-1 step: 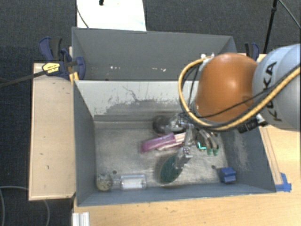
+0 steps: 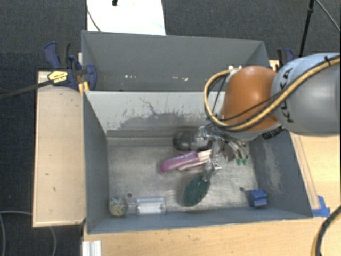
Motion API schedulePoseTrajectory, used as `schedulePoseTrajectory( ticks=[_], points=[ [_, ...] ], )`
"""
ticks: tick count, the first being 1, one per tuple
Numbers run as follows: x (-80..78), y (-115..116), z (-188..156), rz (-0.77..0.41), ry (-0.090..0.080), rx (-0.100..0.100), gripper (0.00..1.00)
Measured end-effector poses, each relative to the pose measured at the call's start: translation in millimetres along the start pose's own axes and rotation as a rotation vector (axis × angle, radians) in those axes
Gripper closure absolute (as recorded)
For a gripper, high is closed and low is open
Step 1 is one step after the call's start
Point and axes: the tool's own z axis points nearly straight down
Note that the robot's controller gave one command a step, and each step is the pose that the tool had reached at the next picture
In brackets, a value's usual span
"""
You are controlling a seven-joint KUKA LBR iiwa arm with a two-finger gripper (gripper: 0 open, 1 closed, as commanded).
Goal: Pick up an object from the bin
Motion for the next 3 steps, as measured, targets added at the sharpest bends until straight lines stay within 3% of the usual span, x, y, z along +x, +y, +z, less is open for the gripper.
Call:
schedulePoseTrajectory(
  ticks=[1, 2, 3],
  points=[
    [0.7, 4.5, 22.1, 0.098, 0.008, 0.002, 0.00],
    [-0.7, 13.2, 21.3, 0.097, 0.008, -0.012, 1.00],
    [19.6, 37.2, -136.7, -0.322, -0.008, 0.002, 1.00]
  ],
)
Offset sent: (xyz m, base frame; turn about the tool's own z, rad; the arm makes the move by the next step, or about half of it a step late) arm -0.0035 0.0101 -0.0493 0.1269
